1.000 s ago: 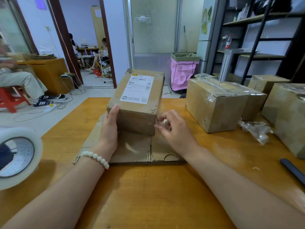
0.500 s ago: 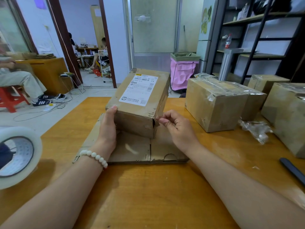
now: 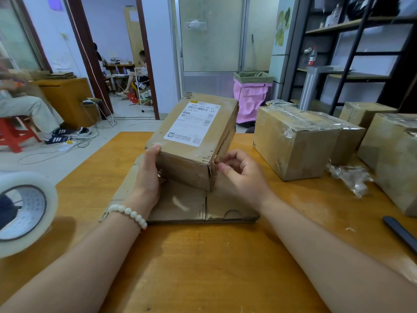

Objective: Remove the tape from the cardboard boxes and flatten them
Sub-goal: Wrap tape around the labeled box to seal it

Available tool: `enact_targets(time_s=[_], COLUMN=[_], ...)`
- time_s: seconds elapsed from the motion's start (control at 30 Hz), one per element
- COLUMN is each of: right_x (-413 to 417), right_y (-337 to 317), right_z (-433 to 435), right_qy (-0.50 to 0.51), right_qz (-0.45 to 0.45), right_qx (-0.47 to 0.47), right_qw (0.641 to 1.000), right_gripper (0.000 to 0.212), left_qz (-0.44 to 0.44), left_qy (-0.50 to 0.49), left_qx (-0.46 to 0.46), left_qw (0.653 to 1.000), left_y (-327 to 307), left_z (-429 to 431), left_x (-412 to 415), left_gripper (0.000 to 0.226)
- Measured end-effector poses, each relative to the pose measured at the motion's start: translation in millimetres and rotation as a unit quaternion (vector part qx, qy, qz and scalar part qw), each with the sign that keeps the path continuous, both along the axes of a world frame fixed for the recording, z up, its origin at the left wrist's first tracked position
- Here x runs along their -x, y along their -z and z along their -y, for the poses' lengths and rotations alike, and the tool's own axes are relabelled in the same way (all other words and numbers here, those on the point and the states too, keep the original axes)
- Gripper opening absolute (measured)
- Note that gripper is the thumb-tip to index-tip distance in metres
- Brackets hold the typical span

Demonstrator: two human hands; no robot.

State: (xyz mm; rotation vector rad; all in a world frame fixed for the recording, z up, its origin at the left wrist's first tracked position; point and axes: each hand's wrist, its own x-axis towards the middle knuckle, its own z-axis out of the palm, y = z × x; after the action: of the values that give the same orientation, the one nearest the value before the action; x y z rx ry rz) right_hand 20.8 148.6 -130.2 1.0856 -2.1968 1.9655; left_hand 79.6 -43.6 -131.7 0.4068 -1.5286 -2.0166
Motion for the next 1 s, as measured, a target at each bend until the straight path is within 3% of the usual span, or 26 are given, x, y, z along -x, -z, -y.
enact_targets(time_s=[0.1, 0.2, 0.33, 0.47, 0.7, 0.83, 0.9, 1.0], right_x=[-2.0, -2.7, -4.2, -9.8, -10.5, -12.7, -14.5, -17.7], right_y=[0.7, 2.4, 3.1, 3.9, 6.6, 6.3, 5.7, 4.6], right_z=[-0.4, 1.9, 6.9, 14.8, 19.3, 18.3, 16.6, 14.4], right_qy=[-0.021, -0.018, -0.001, 0.006, 0.015, 0.008, -0.006, -0.017], right_qz=[-0.045, -0.106, -0.184, -0.222, -0.204, -0.196, -0.148, -0.069], right_qx=[-0.027, -0.063, -0.068, -0.064, -0.020, -0.021, -0.017, -0.018], right_qw=[0.998, 0.992, 0.981, 0.973, 0.979, 0.980, 0.989, 0.997], right_gripper=[0.020, 0.012, 0.005, 0.006, 0.018, 0.011, 0.007, 0.019], left_qz=[-0.006, 0.004, 0.016, -0.020, -0.021, -0.018, -0.015, -0.012], left_qy=[-0.008, -0.012, -0.066, 0.007, 0.005, 0.005, 0.008, -0.005], left_qx=[0.005, 0.028, 0.203, 0.342, 0.356, 0.351, 0.346, 0.358], left_qw=[1.000, 1.000, 0.977, 0.939, 0.934, 0.936, 0.938, 0.934], left_y=[2.1, 3.8, 3.8, 9.0, 9.5, 8.0, 8.2, 8.2], left_z=[-2.4, 1.2, -4.5, -16.8, -16.5, -18.0, -18.0, -18.3], left_x=[-0.2, 0.2, -2.6, -4.2, -0.7, -2.2, -3.2, -4.6], left_gripper=[0.040, 0.062, 0.068, 0.097, 0.092, 0.072, 0.068, 0.066])
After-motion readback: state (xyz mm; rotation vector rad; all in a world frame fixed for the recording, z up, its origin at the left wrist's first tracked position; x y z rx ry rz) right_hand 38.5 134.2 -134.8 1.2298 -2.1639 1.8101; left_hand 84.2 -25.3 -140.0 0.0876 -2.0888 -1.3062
